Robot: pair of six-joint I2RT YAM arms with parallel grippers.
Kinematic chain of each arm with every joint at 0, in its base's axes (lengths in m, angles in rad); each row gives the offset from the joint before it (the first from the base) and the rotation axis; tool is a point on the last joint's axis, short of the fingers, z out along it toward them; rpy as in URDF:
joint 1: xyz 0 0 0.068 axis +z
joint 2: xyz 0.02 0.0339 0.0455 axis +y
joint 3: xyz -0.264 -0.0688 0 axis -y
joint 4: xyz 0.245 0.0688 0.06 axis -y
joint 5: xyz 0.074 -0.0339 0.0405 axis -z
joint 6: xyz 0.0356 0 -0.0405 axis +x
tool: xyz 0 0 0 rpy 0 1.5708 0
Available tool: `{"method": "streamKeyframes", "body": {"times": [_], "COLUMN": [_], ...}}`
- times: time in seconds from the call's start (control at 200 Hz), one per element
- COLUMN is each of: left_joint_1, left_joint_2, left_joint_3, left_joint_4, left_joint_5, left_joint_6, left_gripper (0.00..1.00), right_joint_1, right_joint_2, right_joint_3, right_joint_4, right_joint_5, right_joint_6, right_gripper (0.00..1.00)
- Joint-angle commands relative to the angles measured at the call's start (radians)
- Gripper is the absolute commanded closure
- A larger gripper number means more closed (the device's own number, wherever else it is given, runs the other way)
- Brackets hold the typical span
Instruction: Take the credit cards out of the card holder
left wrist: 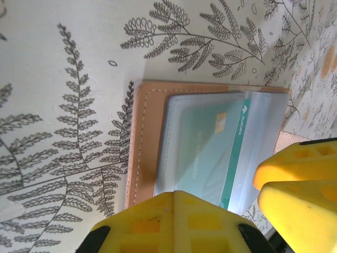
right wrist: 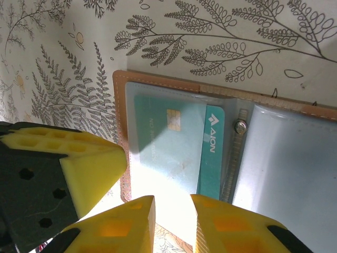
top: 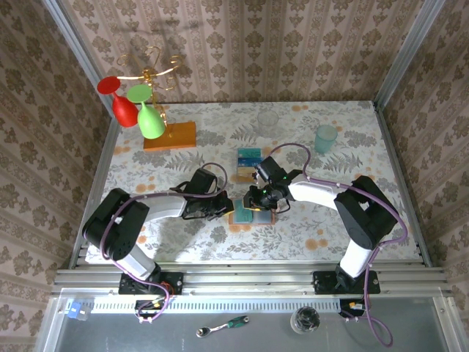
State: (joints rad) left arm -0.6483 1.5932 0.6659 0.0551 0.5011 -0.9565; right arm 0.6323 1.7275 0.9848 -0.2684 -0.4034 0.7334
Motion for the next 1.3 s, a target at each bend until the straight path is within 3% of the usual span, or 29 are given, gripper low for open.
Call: {"method": "streamKeyframes", "body": {"times": [0.0, 1.295], "left_joint_1": [-0.005, -0.011], "left_joint_2": [0.016, 0.076], "left_joint_3": [0.027, 0.009], "left_joint_4": [-0.007, 0.019], "left_joint_5": [0.010, 0.013], "left_joint_6": [0.023, 0.014], "left_gripper": [0.99, 1.00], "right_joint_1": [-0.009, -0.043], "right_joint_2": [-0.021, 0.001], "right_joint_3": [-0.019, -0.098], "right_joint_4": [-0.002, 0.092], "right_joint_5": [0.006, -0.003], "right_joint_6": [0.003, 0.031], "right_gripper": [0.74, 0.78]}}
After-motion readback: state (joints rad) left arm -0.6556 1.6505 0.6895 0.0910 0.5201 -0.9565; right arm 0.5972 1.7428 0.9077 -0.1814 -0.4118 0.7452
